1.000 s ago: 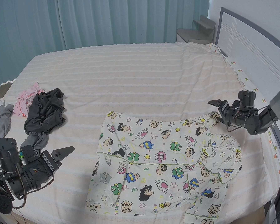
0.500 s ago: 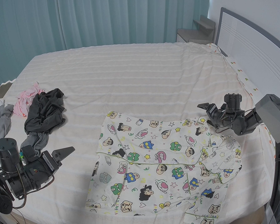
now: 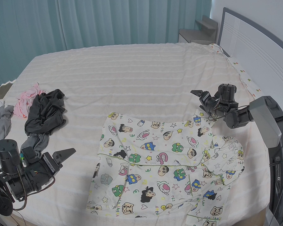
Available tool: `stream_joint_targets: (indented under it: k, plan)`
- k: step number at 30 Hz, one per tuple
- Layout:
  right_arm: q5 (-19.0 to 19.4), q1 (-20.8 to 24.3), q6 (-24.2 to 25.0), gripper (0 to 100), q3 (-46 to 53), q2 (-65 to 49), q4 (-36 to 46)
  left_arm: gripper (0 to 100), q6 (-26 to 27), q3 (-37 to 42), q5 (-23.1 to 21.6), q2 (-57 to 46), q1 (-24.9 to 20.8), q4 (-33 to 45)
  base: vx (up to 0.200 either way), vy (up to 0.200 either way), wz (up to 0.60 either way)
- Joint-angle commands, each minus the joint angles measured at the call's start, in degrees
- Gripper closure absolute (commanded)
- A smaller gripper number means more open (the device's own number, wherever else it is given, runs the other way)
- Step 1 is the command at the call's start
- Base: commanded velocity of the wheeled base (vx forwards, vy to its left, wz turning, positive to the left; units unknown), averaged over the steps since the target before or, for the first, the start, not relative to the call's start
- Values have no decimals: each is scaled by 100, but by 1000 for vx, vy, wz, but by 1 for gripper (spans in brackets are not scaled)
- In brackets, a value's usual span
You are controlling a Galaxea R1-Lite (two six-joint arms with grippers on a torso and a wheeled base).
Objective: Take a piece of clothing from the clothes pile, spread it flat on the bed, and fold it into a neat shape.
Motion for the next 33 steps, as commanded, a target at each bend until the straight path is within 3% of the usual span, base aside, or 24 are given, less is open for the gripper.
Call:
stream_joint_targets:
  k: [1,9,12,13,14,18,20,24,27,28,30,33]
  plan:
    - [-1,72,-5,0,-412,210,-233,0,-3,-1,0,21,0,-2,0,0,0]
    - [-10,1,-5,0,300,-291,-330,0,-3,8,9,21,0,-2,0,0,0]
    - [-1,-60,-22,0,1680,-1319,-339,0,15,26,-8,-14,-9,7,0,0,0]
    - [-1,-60,-22,0,1742,-1372,-339,0,24,35,-17,-14,-9,7,0,0,0]
    - [-1,-87,-14,0,2533,-1970,-365,0,24,52,-35,-31,-88,7,0,0,0]
    - [61,-201,48,0,4045,-3156,-523,0,24,193,-52,-31,-484,7,0,0,0]
    - [61,-298,39,0,5213,-3956,-813,0,15,228,-61,13,-879,7,0,0,0]
    - [105,-465,39,0,6699,-4492,-1842,0,6,175,-79,373,-1292,7,0,0,0]
    - [263,-614,39,0,7393,-4439,-2826,0,-12,96,-52,830,-1556,7,0,0,0]
    - [263,-614,39,0,7393,-4439,-2826,0,-12,96,-52,830,-1556,7,0,0,0]
    - [588,-693,4,0,7657,-4263,-3652,0,-29,70,-26,1454,-1635,-11,0,0,0]
    - [614,-755,-5,0,7692,-4263,-3846,0,-55,43,-26,1726,-1626,-29,0,0,0]
